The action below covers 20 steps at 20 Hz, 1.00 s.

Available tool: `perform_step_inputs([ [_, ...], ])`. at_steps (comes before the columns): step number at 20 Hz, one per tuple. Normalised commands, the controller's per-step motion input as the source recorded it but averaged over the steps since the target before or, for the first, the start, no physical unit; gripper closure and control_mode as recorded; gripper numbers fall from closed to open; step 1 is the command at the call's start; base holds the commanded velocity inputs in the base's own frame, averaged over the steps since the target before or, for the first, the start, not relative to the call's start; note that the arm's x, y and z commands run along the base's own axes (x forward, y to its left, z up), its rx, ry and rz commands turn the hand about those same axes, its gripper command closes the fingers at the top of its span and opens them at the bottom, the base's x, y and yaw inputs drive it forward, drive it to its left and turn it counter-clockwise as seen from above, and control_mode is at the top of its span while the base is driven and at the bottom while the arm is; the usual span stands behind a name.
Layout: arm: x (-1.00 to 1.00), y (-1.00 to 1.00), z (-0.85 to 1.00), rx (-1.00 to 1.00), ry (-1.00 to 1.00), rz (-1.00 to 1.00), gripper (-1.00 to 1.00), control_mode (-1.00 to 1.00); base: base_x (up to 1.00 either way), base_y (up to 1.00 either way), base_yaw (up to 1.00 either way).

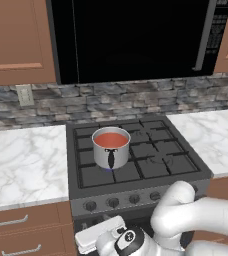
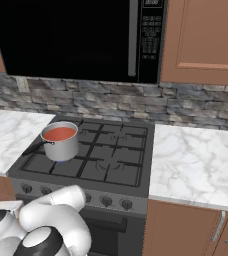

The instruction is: Wait until the marinara sauce is simmered to a deep red color and then turn off the stove.

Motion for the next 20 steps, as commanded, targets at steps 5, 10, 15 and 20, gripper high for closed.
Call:
perform_step_inputs([
  [5, 0.36, -0.08, -0.12, 0.16, 0.0, 0.0, -1.0, -1.0, 0.0, 0.0, 0.0],
  [10, 0.28, -0.32, -0.22, 0.24, 0.0, 0.0, -1.0, -1.0, 0.0, 0.0, 0.0],
  [15, 0.19, -0.39, -0.33, 0.26, 0.0, -0.01, -1.0, -1.0, 0.0, 0.0, 0.0],
  [20, 0.25, -0.46, -0.37, 0.22, 0.0, -0.03, -1.0, -1.0, 0.0, 0.0, 0.0],
])
